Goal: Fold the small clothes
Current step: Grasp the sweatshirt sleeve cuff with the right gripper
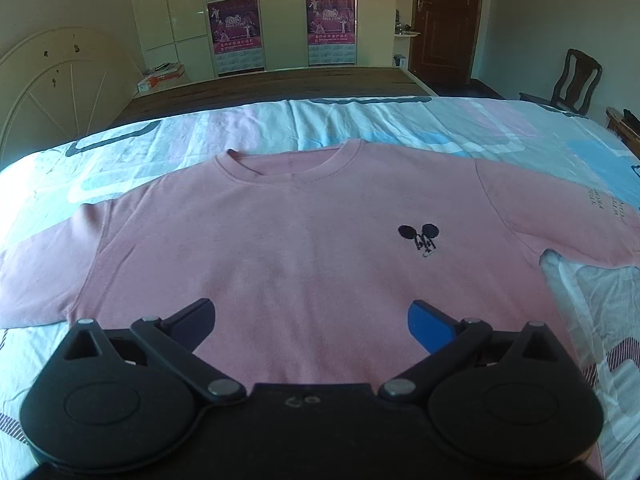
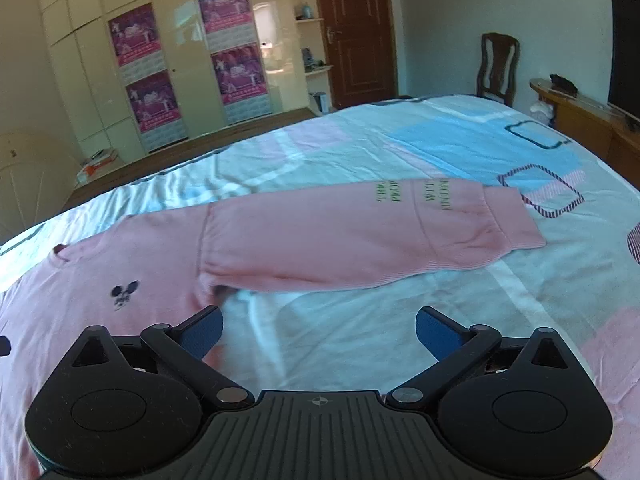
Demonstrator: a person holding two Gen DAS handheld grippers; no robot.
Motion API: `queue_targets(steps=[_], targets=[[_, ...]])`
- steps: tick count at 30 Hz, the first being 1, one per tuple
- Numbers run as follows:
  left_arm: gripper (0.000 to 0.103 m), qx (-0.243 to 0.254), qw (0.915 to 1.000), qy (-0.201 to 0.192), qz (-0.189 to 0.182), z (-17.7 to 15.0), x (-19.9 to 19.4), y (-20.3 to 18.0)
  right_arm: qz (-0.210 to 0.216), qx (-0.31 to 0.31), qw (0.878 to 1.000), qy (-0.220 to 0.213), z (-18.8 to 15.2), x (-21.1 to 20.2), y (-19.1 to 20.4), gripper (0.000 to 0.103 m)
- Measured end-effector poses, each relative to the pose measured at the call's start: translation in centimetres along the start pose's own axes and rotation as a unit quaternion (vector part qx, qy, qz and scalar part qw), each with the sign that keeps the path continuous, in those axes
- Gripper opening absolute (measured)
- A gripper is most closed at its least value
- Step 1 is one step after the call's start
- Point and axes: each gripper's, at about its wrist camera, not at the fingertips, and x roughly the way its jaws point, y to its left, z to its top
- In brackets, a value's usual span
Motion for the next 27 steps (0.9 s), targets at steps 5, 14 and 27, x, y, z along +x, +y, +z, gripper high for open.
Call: queue_targets(steps=[5, 14, 27], targets=[[0.102, 0.018, 0.9998, 0.003, 0.009, 1.0, 2.7, -2.4, -0.035, 0.065, 0.997, 0.03, 1.8, 3.8, -7.1, 0.074], [0.1, 0.026, 0.9992, 0.015, 0.028, 2.4, 5.6, -3.7, -0.062, 0.149, 0.986, 0.034, 3.7, 8.1, -13.7, 0.074], [0.078, 0.019, 0.9989, 0.041, 0.012, 3.1, 7.8, -2.4, -0.074, 0.156, 0.985, -0.02, 6.0, 10.0, -15.0, 0.01]])
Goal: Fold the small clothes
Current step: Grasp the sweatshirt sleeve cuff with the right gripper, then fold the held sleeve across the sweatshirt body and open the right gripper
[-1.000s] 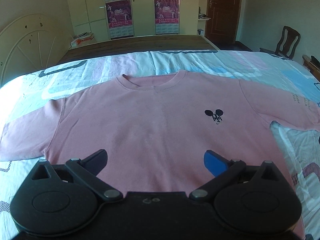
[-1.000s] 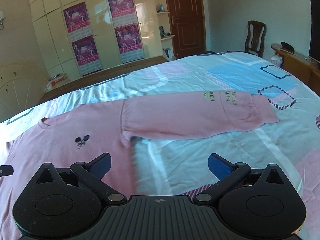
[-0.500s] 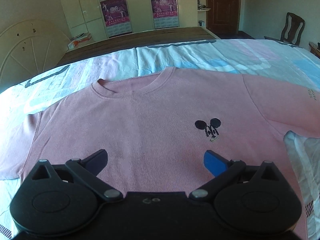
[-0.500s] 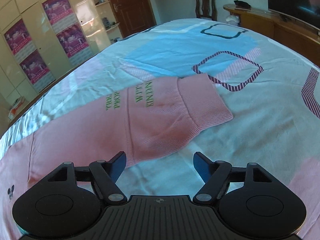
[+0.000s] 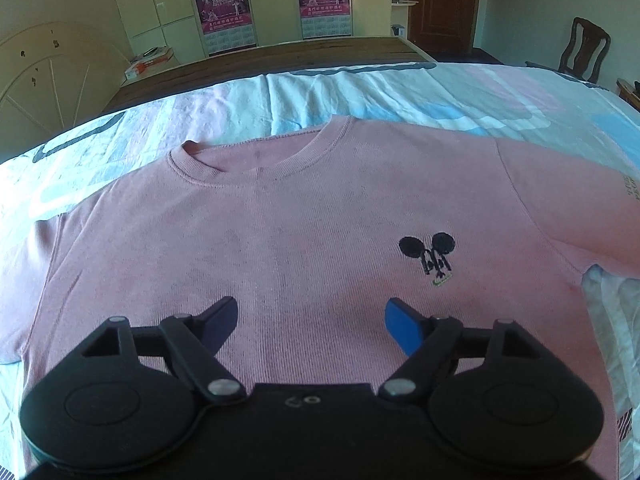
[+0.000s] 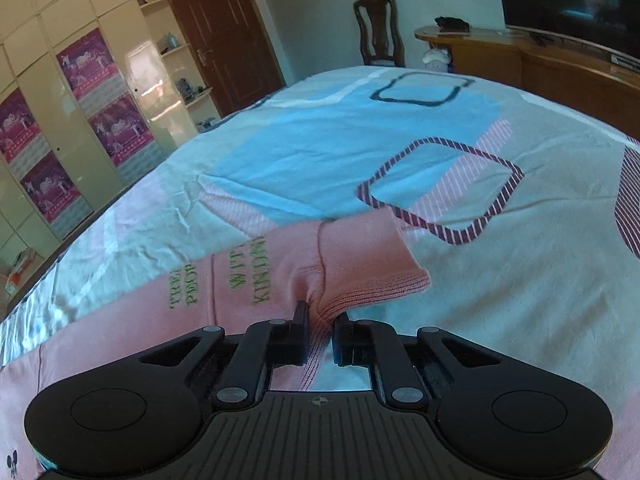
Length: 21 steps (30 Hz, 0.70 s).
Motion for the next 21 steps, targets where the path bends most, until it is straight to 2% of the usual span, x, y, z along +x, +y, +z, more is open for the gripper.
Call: queue_targets(steps=[5, 9, 11, 15, 19, 21], targets=[[0.076, -0.015, 0.9999, -0.003, -0.007, 0.4, -0.1, 1.1, 0.054, -0.071, 0.996, -0.031, 0.3, -1.6, 5.8, 0.01], [0.076, -0.029, 0.9995, -0.009, -0.003, 0.7, -0.7, 2.8, 0.126, -0.12, 0.984, -0.036, -0.6, -2.7, 12.6, 0.01], [0.076, -0.036, 0.9992, -0.018, 0.004, 0.8, -1.2, 3.9, 0.166, -0.146, 0.975, -0.03, -1.8, -3.1, 16.7, 0.01], [0.076, -0.059, 0.9977, -0.029, 0.017, 0.8, -1.8, 7.4, 0.243, -0.203, 0.948, 0.002, -6.2, -3.7, 25.2, 0.01], [0.076, -0.076, 0.9958, -0.037, 0.034, 0.3, -2.2, 10.7, 0.296, -0.245, 0.922, 0.058, -12.0, -3.3, 32.1, 0.01], [0.076, -0.083, 0.9953, -0.039, 0.03, 0.1, -2.3, 11.9, 0.314, -0.262, 0.908, 0.087, -14.4, -3.1, 34.4, 0.011]])
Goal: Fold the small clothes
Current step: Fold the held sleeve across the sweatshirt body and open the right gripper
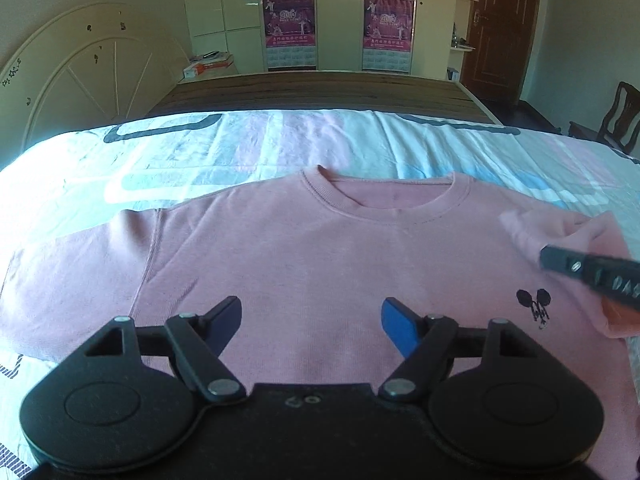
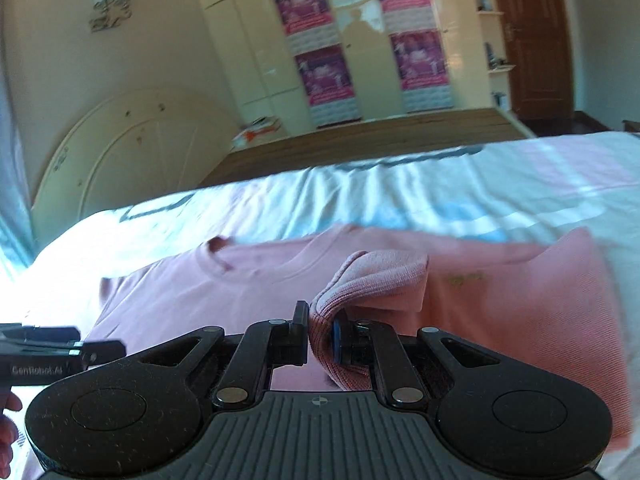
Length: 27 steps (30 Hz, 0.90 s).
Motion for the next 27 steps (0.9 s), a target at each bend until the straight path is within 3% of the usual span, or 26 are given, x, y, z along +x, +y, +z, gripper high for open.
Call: queue_targets(steps=[1, 2, 3, 5, 9, 11, 14, 18, 21, 23, 24, 27], targets=[[0.078, -0.002, 1.0, 0.001, -0.004, 0.0, 0.0, 0.3, 0.007, -0.013, 1.0, 0.016, -0.6, 1.0, 1.4, 0.011], [0.079, -0.004, 1.0, 0.0, -0.009, 0.0, 0.1, 0.5, 0.007, -0.026, 0.999, 0.031, -1.2, 1.8, 2.6, 0.023], [0.081, -0.004, 0.9999, -0.001, -0.015, 0.0, 0.1, 0.6, 0.013, -0.034, 0.999, 0.037, -1.6, 2.1, 3.5, 0.041], [0.082, -0.002, 0.9995, -0.003, -0.03, -0.1, 0.3, 0.3, 0.037, -0.043, 0.998, 0.033, -2.3, 1.8, 4.6, 0.053], [0.084, 0.008, 0.9968, 0.006, -0.079, -0.3, 1.0, -1.7, 0.011, -0.037, 0.999, 0.017, -2.7, -0.4, 3.7, 0.053], [0.088, 0.011, 0.9935, 0.024, -0.111, -0.7, 2.0, -3.1, -0.038, -0.028, 0.999, 0.009, -3.2, -2.1, 1.9, 0.053], [0.084, -0.001, 0.9892, 0.057, -0.135, -1.2, 4.5, -4.8, -0.103, -0.02, 0.994, 0.014, -4.5, -4.5, -1.2, 0.053], [0.053, -0.036, 0.9818, 0.079, -0.169, -1.4, 7.1, -5.8, -0.161, 0.006, 0.987, 0.027, -6.4, -7.2, -5.1, 0.053], [0.05, -0.055, 0.9825, 0.068, -0.165, -1.4, 7.8, -6.4, -0.185, 0.032, 0.981, 0.039, -7.7, -8.1, -7.2, 0.053], [0.029, -0.068, 0.9817, 0.059, -0.168, -1.3, 8.0, -6.5, -0.191, 0.041, 0.98, 0.042, -8.1, -8.3, -7.9, 0.053], [0.01, -0.075, 0.9805, 0.058, -0.172, -1.3, 8.2, -6.4, -0.194, 0.044, 0.979, 0.043, -8.3, -8.2, -8.0, 0.053], [0.009, -0.082, 0.9782, 0.047, -0.185, -0.9, 7.8, -6.2, -0.195, 0.053, 0.979, 0.041, -8.3, -8.1, -8.4, 0.053]])
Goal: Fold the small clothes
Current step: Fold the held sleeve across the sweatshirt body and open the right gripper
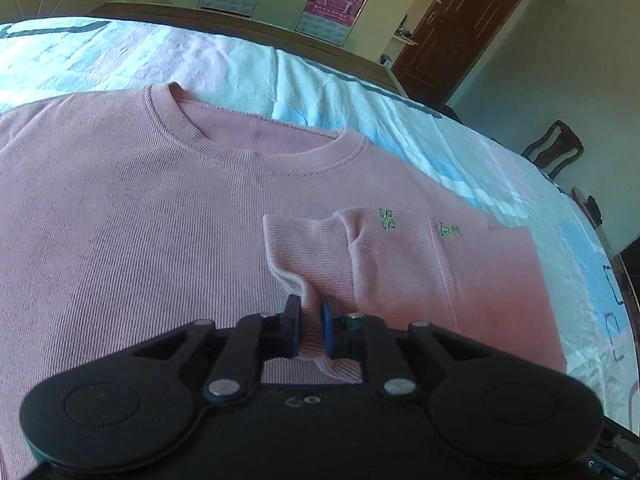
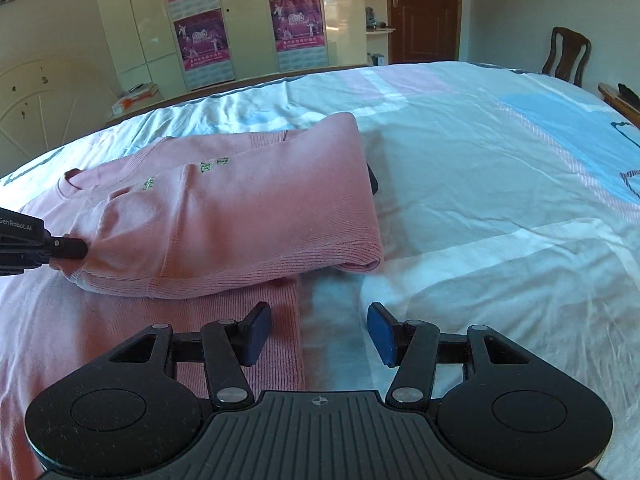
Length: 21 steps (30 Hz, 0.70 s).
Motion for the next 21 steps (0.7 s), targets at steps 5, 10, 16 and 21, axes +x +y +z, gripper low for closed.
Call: queue_targets(steps=[5, 10, 16, 21], targets=[[0.005, -0.003, 0.9974, -0.064, -0.034, 3.1, -4.2, -0.7, -0.007, -0.017, 1.0, -0.011, 0.6, 1.1, 1.3, 0.053], [0.005, 0.001, 0.9897, -0.141, -0.023, 6.7, -9.0, 0.5, -0.009, -0.021, 0.999, -0.025, 1.4, 2.2, 2.4, 0.053], [0.004, -0.014, 0.9913, -0.121, 0.049, 5.6, -8.8, 5.5, 0.002, -0.001, 1.0, -0.029, 1.7, 2.7, 2.2, 0.013], [0.004, -0.028, 0.9925, -0.063, 0.101, 2.6, -5.2, 9.1, -0.008, 0.02, 0.999, -0.024, 1.5, 2.8, 1.1, 0.009]])
